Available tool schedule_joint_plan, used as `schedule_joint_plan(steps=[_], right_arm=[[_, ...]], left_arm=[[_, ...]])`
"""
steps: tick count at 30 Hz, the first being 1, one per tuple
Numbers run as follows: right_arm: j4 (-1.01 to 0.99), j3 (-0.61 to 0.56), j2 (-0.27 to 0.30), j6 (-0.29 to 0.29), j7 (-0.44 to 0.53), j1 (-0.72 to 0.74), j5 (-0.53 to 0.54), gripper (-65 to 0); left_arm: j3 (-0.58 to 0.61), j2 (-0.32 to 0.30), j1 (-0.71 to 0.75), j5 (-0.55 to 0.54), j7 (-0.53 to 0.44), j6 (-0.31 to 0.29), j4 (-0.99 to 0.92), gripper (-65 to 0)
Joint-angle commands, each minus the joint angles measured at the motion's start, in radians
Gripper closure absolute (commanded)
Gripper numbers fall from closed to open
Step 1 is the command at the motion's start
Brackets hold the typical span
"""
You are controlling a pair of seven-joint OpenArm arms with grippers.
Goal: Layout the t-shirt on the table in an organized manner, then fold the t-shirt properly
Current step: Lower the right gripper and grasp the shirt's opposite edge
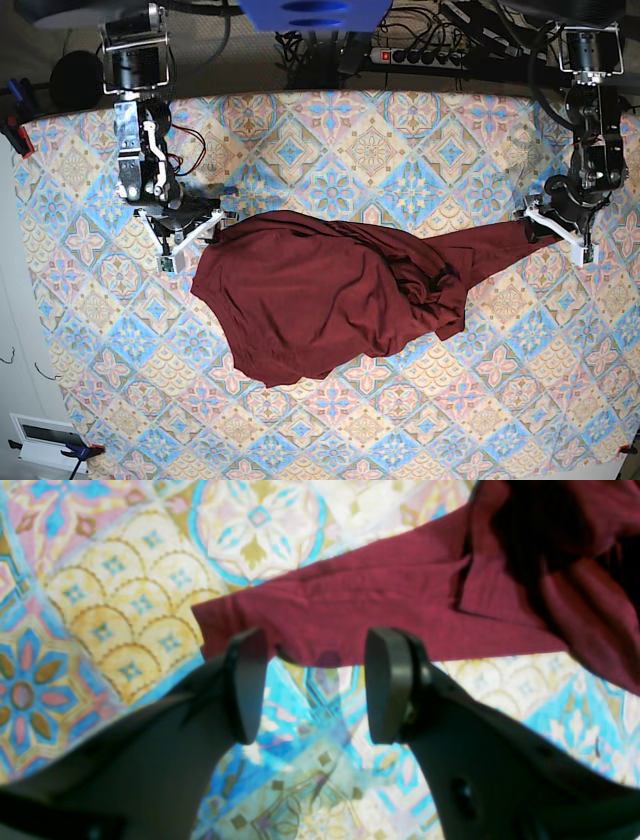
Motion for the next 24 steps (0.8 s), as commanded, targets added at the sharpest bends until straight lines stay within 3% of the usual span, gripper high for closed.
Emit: schedule_joint_plan(steps=[1,10,12,15,19,24], right_arm=[[-0.004,-0.007,0.005,0.004,0.021,0.041,0.008,-24.8],[-0.132,-0.011,0.005,0.004,0.019,0.136,0.008,-23.3],[-0.142,-0.01,0.005,0.004,0.019,0.15,0.008,-16.9],[-0.144,-0.01,0.005,0.004,0.019,0.179,0.008,-1.0],[-0.144,0.015,0.008,0.004,0.018,0.195,0.008,-1.3],[-0.141,0.17,0.008,0.004,0.018,0.193,0.008,-0.7]], left_arm=[[-0.01,-0.01,-0.01,-0.001,-0.015,0.0,0.015,-30.9],[-0.009,0.016,-0.01,0.001,-0.015,0.0,0.012,-30.9],[-0.009,0.019,-0.01,0.001,-0.015,0.0,0.012,-30.9],[-0.009,0.019,-0.01,0.001,-0.016,0.0,0.012,-30.9],[-0.009,0.019,-0.03,0.002,-0.016,0.0,0.003,-30.8],[0.001,0.017,-0.096,0.001,-0.018,0.0,-0.101,-28.8]])
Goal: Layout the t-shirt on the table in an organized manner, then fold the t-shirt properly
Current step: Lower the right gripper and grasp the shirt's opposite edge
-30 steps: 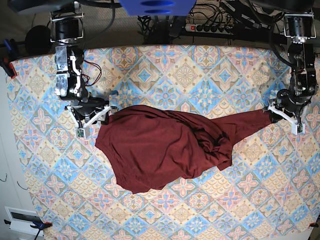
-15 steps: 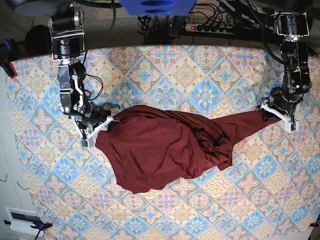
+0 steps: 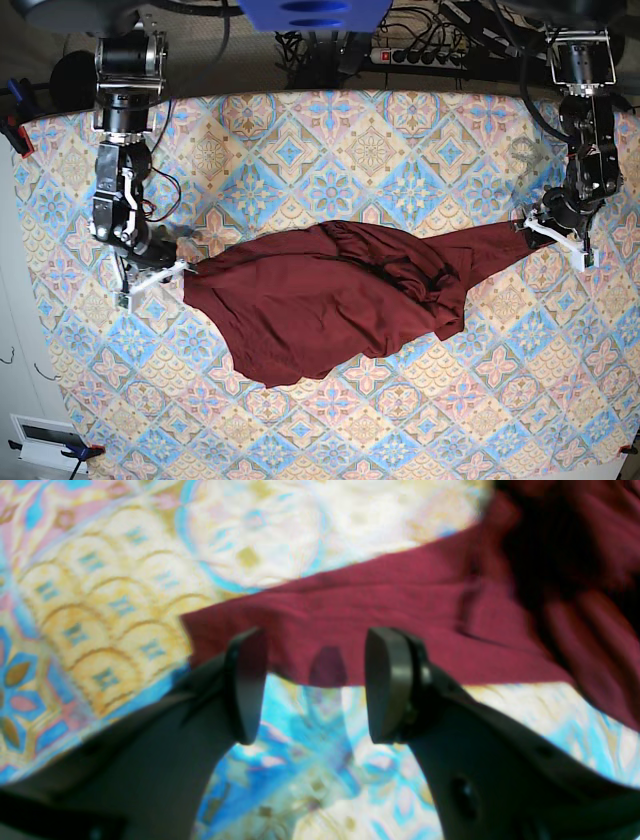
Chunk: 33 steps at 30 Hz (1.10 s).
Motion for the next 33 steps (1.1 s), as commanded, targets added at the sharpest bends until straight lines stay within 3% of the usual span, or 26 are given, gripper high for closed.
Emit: schedule_joint_plan(steps=[1,5,11,17,24,30,33], right_arm=[[0.019,0.02,0.012,0.009,0.013,0.025,0.015,-0.7],[0.018,0.09,0.048,0.009,0.013,0.025,0.015,-0.7],[0.033,0.152,0.099,0.009,-0.002,0.011,0.024,-0.7],[0.098,0.149,0.102,0.009,-0.085,-0.046,0.19,-2.8],[0.161,-0.008,0.058,0.009,-0.121,-0.084,0.202,-20.0],[0.133,-0.014,-0.016,0.009,-0.151,-0.072,0.201,-34.7],[0.064,-0.018,-0.022,0.009,-0.151,-0.014,0.201,-39.9]], left_arm=[[0.021,-0.022,-0.034,-0.009,-0.022,-0.003,-0.007,-26.8],[0.152,-0.027,-0.086,0.007,-0.099,-0.003,-0.068,-19.5],[0.253,0.012,-0.123,0.14,-0.153,-0.003,-0.139,-19.9],[0.259,0.035,-0.131,0.189,-0.193,-0.003,-0.188,-19.9],[0.261,0.048,-0.21,0.203,-0.203,-0.003,-0.256,-19.9],[0.261,0.048,-0.212,0.203,-0.2,-0.003,-0.254,-19.9],[0.261,0.05,-0.21,0.195,-0.2,-0.003,-0.254,-19.9]])
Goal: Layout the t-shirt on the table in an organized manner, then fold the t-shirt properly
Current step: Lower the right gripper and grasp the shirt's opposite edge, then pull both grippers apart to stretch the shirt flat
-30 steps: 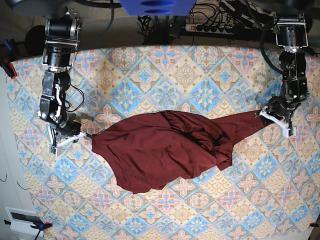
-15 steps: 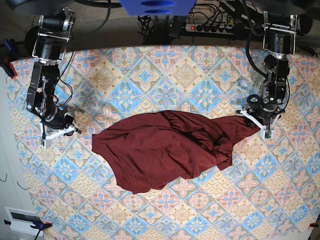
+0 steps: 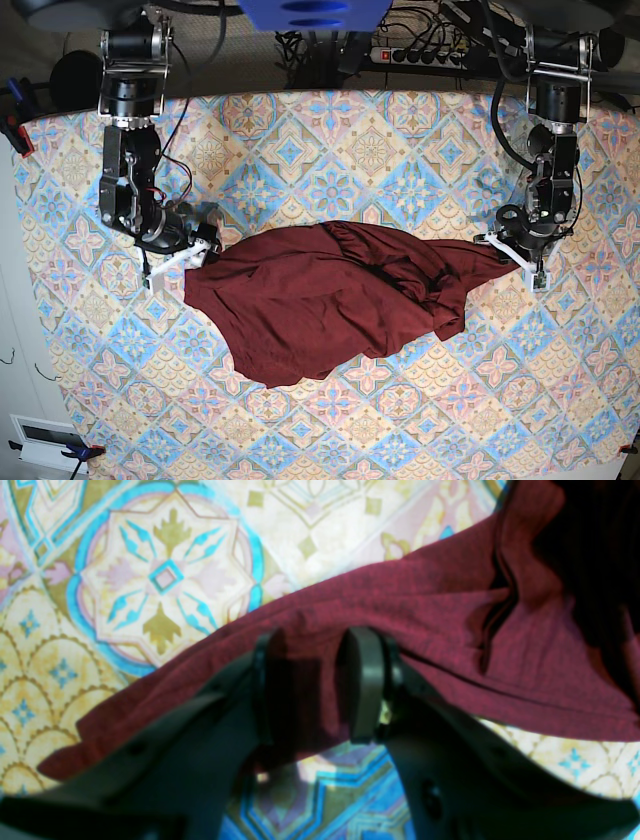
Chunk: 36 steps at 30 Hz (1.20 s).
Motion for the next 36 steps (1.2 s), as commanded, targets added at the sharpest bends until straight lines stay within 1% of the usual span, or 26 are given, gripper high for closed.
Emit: schedule_joint_plan(steps=[1,3,9,14,18,20,21,22,23,25,26,28,29,30,33,36], right_arm=[[-0.004,0.002,0.006,0.004,0.017,0.053,0.012,-41.4],[-0.036,0.007,0.006,0.004,0.019,0.085,0.015,-42.7],[-0.151,0.007,0.003,0.004,0.025,0.171,0.018,-42.9],[-0.248,0.005,-0.036,0.004,0.027,0.25,0.015,-42.9],[-0.271,0.001,-0.05,0.004,0.027,0.259,0.014,-42.5],[-0.273,0.001,-0.054,0.004,0.027,0.26,0.014,-38.4],[-0.273,0.002,-0.06,0.004,0.027,0.26,0.014,-33.9],[-0.273,0.008,-0.063,0.004,0.027,0.26,0.014,-27.8],[-0.273,0.008,-0.063,0.004,0.028,0.26,0.014,-20.4],[-0.271,0.01,-0.063,0.004,0.048,0.262,0.012,-3.0],[-0.263,0.01,-0.059,0.004,0.068,0.259,0.012,0.0],[-0.262,0.024,-0.043,0.004,0.086,0.254,0.015,-0.7],[-0.262,0.056,-0.025,0.004,0.085,0.253,0.017,-2.0],[-0.262,0.096,-0.013,0.004,0.085,0.25,0.018,-1.0],[-0.262,0.188,0.004,0.004,0.083,0.24,0.018,-0.6],[-0.262,0.238,0.069,0.004,0.083,0.24,0.018,-0.6]], left_arm=[[-0.005,-0.014,-0.009,-0.007,-0.004,0.0,0.012,-19.9],[-0.005,-0.014,0.002,-0.008,-0.006,0.0,0.013,-19.9],[-0.005,-0.013,0.007,-0.008,-0.007,0.0,0.013,-19.9],[-0.005,-0.013,0.007,-0.008,-0.007,0.0,0.013,-19.9],[-0.005,-0.013,0.007,-0.008,-0.007,0.0,0.013,-19.9],[-0.005,-0.013,0.007,-0.008,-0.007,0.0,0.013,-19.9],[-0.005,-0.013,0.007,-0.008,-0.007,0.0,0.013,-19.9],[-0.005,-0.013,0.007,-0.008,-0.007,0.0,0.013,-19.9],[-0.005,-0.013,0.005,-0.008,-0.007,0.0,0.013,-19.9],[-0.005,-0.013,0.001,-0.008,-0.007,0.0,0.013,-19.9],[-0.007,-0.013,-0.001,-0.008,-0.007,0.0,0.013,-19.9],[-0.007,-0.013,-0.004,-0.008,-0.009,0.0,0.013,-19.9],[-0.007,-0.011,-0.009,-0.008,-0.009,0.0,0.013,-19.9],[-0.005,-0.011,-0.024,-0.007,-0.009,0.0,0.013,-19.9],[-0.005,0.013,-0.044,0.002,-0.009,0.0,0.009,-19.9],[-0.004,0.022,-0.064,0.004,-0.009,0.0,0.009,-19.9]])
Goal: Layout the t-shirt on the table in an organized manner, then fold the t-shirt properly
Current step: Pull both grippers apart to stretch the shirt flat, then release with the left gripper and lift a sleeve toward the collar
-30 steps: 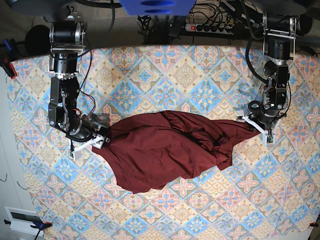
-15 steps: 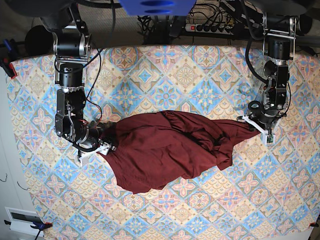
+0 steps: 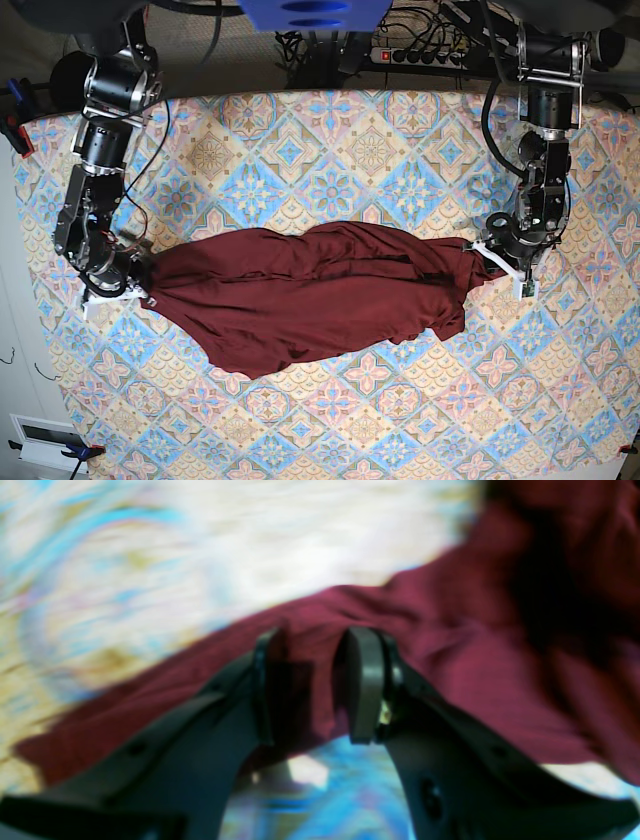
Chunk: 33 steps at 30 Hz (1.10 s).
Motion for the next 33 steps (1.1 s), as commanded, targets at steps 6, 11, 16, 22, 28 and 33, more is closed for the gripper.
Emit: schedule_joint_plan(steps=[6,11,16,22,28,33], right_arm=[[0.02,0.01,0.099,0.01,0.023,0.034,0.021,-0.5],[0.012,0.016,0.157,0.01,0.028,0.039,0.018,-0.5],[0.006,0.12,0.177,0.01,0.028,0.04,0.006,-0.5],[-0.019,0.17,0.191,0.01,0.048,0.044,-0.138,-0.5],[-0.019,0.186,0.193,0.01,0.103,0.042,-0.249,-0.5],[-0.008,0.193,0.193,0.01,0.094,0.036,-0.253,-0.5]], left_arm=[[0.092,-0.013,-0.097,0.003,-0.021,0.009,-0.064,-19.9],[0.106,-0.013,-0.109,0.003,-0.021,0.009,-0.064,-19.9],[0.104,-0.013,-0.135,0.003,-0.021,0.011,-0.065,-19.9],[0.104,-0.015,-0.158,0.063,-0.021,0.011,-0.065,-19.9],[0.103,-0.018,-0.158,0.126,-0.024,0.011,-0.065,-19.9],[0.1,-0.021,-0.166,0.203,-0.095,0.012,-0.065,-20.0]])
